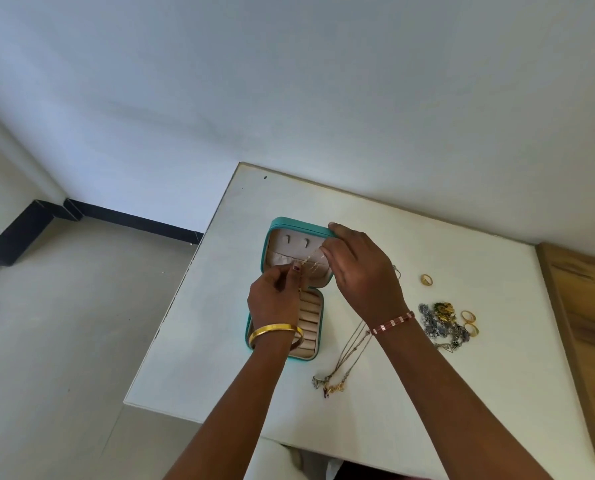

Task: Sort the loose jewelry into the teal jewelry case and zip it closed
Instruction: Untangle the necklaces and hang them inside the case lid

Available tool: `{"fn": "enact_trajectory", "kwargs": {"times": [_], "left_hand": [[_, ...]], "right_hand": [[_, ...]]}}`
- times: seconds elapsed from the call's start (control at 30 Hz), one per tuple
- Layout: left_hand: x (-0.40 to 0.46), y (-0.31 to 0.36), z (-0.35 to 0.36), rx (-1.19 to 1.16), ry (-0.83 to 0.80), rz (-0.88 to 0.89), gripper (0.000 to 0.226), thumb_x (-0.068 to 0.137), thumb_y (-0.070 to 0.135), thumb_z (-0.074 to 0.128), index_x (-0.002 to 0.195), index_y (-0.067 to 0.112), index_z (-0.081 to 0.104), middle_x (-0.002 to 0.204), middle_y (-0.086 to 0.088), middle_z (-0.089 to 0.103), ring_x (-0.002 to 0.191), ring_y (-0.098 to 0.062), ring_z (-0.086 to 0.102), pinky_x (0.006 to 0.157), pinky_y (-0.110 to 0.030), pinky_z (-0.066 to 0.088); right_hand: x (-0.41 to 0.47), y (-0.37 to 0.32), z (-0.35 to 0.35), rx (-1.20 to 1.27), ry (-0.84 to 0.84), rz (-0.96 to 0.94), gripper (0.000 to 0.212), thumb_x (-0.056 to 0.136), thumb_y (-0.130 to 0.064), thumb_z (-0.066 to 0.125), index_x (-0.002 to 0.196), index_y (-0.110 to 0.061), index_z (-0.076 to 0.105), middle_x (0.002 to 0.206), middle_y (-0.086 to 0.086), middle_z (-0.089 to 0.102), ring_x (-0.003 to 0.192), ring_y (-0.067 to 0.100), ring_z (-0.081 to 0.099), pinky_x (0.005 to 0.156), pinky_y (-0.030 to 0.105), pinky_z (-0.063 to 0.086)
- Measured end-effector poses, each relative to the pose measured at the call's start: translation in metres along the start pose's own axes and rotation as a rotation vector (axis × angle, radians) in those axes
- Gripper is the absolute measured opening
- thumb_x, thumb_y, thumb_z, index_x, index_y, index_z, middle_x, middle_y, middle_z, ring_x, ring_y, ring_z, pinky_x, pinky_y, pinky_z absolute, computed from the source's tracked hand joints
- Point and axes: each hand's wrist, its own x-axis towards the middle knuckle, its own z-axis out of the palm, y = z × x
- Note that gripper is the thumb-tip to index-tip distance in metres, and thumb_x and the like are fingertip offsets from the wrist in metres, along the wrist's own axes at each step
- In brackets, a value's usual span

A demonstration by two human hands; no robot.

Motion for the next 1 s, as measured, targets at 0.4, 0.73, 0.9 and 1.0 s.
{"fn": "enact_trajectory", "kwargs": {"times": [0.4, 0.73, 0.9, 1.0], "left_hand": [[-0.001, 0.007, 0.006, -0.051, 0.032, -0.073, 0.025, 0.087, 0.027, 0.057, 0.104, 0.011, 0.066, 0.103, -0.011, 0.068, 0.091, -0.027, 0.062, 0.091, -0.047, 0.051], [0.001, 0.015, 0.016, -0.092, 0.109, -0.114, 0.027, 0.085, 0.023, 0.059, 0.105, 0.007, 0.066, 0.109, -0.013, 0.064, 0.097, -0.026, 0.060, 0.095, -0.037, 0.048], [0.000, 0.010, 0.016, -0.091, 0.143, -0.080, 0.030, 0.083, 0.024, 0.061, 0.106, 0.005, 0.067, 0.101, -0.013, 0.070, 0.086, -0.021, 0.061, 0.085, -0.031, 0.048], [0.001, 0.008, 0.014, -0.089, 0.143, -0.085, 0.030, 0.083, 0.024, 0.063, 0.105, 0.005, 0.067, 0.099, -0.014, 0.070, 0.085, -0.024, 0.063, 0.083, -0.031, 0.049]], "right_hand": [[0.006, 0.003, -0.001, -0.063, -0.017, -0.148, 0.016, 0.079, -0.009, 0.058, 0.091, -0.006, 0.047, 0.092, 0.021, 0.068, 0.079, 0.028, 0.067, 0.059, 0.028, 0.057], [0.006, 0.005, -0.001, -0.032, -0.021, -0.132, 0.014, 0.076, -0.010, 0.056, 0.088, -0.003, 0.054, 0.085, 0.022, 0.067, 0.075, 0.029, 0.067, 0.058, 0.029, 0.057], [0.006, 0.007, 0.001, 0.000, -0.067, -0.097, 0.017, 0.077, -0.009, 0.062, 0.090, -0.004, 0.053, 0.086, 0.020, 0.067, 0.078, 0.028, 0.067, 0.062, 0.028, 0.057], [0.008, 0.007, 0.001, 0.060, -0.072, -0.007, 0.020, 0.067, 0.000, 0.075, 0.083, 0.000, 0.063, 0.083, 0.019, 0.066, 0.076, 0.028, 0.066, 0.063, 0.027, 0.056]]}}
